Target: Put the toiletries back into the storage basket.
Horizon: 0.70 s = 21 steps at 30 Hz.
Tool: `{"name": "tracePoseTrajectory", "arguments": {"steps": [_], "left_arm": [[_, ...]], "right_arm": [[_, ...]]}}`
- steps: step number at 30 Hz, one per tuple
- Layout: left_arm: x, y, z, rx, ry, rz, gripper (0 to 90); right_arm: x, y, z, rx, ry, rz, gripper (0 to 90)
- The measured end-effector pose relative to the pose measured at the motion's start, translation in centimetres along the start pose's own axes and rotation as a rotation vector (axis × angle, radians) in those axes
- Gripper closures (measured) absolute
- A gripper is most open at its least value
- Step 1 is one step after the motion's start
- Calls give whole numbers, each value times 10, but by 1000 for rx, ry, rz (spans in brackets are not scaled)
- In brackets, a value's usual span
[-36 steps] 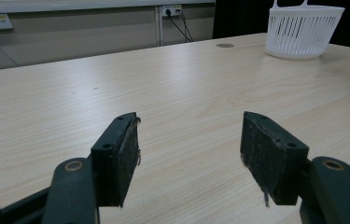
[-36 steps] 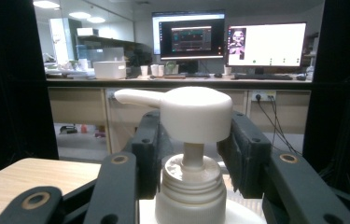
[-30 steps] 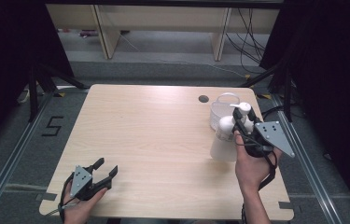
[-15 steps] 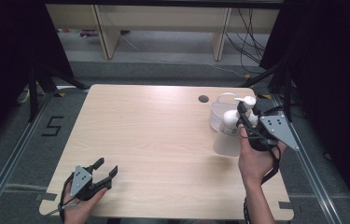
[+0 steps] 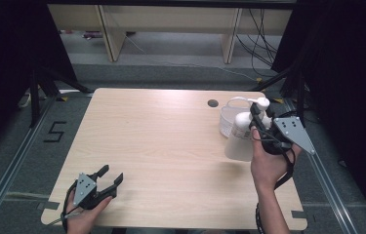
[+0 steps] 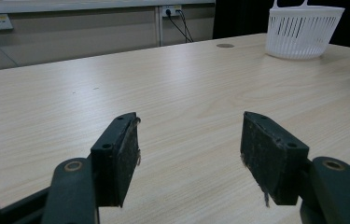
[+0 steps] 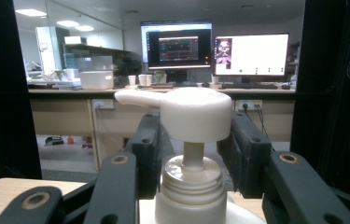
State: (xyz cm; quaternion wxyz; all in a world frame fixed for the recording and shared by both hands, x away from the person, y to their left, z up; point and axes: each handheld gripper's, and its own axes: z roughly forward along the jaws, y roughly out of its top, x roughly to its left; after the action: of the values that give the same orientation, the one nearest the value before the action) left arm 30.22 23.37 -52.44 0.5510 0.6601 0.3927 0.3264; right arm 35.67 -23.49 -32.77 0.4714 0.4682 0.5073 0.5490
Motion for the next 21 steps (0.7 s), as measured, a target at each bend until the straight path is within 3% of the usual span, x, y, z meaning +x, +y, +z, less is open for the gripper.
{"name": "tracePoseTrajectory", "arguments": {"steps": [7,11,18,19,21], "left_arm": [[0,0,0,0,0,1,365],[0,0,0,0,1,0,365],[0,0,0,0,1,0,365],[0,0,0,0,0,1,365],[0,0,0,1,0,2,365]], "right_arm": [[-1,4,3,-6,1,11,606],[-3,6,5,-15,-11,-14,606],[-4,9,8,-11,-12,2,605],[-5,9,9,-24,-12,-19,605],[-4,10,9,-16,-13,-4,605]]}}
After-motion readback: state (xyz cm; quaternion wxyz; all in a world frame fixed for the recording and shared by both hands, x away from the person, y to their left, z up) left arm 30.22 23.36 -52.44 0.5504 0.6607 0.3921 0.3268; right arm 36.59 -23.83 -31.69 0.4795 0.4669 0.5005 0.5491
